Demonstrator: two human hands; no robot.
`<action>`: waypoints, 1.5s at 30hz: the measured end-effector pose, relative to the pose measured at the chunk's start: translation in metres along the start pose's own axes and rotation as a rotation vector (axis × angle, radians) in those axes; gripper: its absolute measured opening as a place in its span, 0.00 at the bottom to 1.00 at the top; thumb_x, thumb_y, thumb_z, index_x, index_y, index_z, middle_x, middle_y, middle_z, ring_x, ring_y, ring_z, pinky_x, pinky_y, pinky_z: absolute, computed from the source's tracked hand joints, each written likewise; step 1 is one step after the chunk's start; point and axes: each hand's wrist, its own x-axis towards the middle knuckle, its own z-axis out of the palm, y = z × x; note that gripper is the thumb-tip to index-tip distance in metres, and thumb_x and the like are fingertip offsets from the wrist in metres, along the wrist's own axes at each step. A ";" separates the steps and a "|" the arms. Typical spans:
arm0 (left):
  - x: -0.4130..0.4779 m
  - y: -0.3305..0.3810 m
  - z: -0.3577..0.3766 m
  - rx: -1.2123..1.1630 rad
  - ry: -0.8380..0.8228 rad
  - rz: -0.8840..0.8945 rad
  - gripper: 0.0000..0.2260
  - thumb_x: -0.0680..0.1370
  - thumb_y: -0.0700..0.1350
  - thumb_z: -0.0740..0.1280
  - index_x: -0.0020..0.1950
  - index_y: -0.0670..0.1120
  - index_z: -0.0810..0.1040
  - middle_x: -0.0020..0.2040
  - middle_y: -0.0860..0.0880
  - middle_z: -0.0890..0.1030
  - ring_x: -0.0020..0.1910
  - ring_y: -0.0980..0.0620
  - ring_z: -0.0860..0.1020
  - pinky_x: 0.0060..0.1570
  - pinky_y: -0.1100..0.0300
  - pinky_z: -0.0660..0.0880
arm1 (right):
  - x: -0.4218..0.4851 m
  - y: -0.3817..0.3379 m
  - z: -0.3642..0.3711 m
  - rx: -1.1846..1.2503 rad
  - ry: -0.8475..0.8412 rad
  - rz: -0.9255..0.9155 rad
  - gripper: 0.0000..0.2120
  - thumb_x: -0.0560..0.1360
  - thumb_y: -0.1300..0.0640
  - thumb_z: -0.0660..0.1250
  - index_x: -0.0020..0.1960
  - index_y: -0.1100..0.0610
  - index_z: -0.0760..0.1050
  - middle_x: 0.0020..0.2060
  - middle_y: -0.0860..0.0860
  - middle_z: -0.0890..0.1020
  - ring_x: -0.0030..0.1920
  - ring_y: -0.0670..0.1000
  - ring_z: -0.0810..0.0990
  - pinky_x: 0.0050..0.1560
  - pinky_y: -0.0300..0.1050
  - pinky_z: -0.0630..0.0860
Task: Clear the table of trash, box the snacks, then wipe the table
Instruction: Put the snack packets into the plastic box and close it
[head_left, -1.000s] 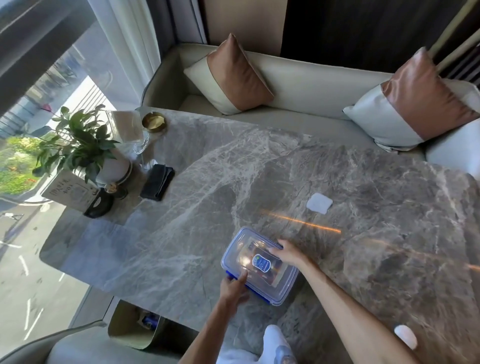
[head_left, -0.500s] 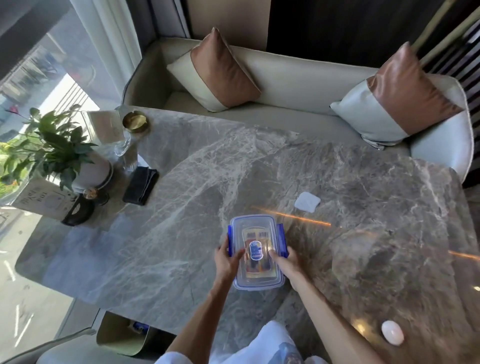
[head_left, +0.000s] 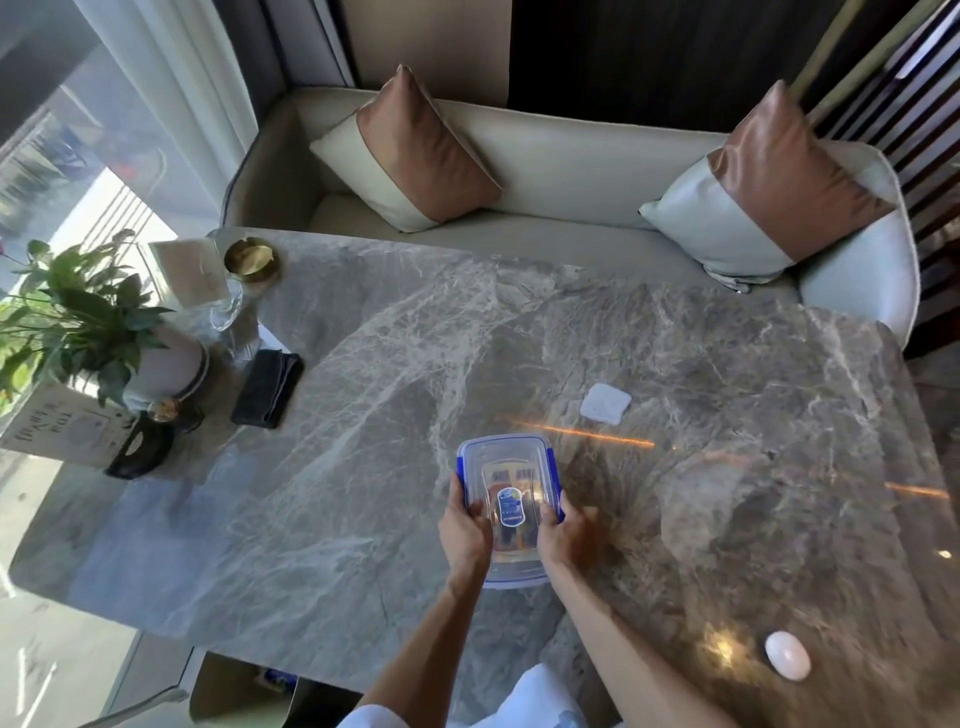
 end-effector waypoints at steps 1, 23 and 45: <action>-0.002 0.001 0.002 0.003 0.010 -0.011 0.29 0.75 0.38 0.64 0.76 0.50 0.65 0.37 0.54 0.81 0.37 0.49 0.77 0.43 0.62 0.70 | 0.001 -0.001 0.000 -0.026 0.025 -0.029 0.19 0.77 0.48 0.63 0.66 0.52 0.76 0.56 0.58 0.75 0.58 0.59 0.74 0.60 0.49 0.72; 0.027 -0.006 -0.042 0.181 -0.174 -0.012 0.21 0.77 0.46 0.70 0.61 0.33 0.70 0.56 0.34 0.78 0.56 0.39 0.78 0.51 0.51 0.72 | 0.006 0.003 -0.039 0.450 -0.339 0.075 0.33 0.77 0.56 0.68 0.76 0.63 0.57 0.74 0.61 0.66 0.72 0.57 0.68 0.70 0.49 0.66; 0.039 -0.045 -0.133 0.201 -0.064 0.169 0.34 0.75 0.37 0.68 0.77 0.43 0.56 0.71 0.41 0.64 0.69 0.43 0.67 0.71 0.50 0.66 | -0.022 -0.076 0.019 0.262 -0.700 -0.015 0.26 0.82 0.56 0.58 0.77 0.42 0.55 0.64 0.55 0.77 0.44 0.50 0.81 0.34 0.45 0.81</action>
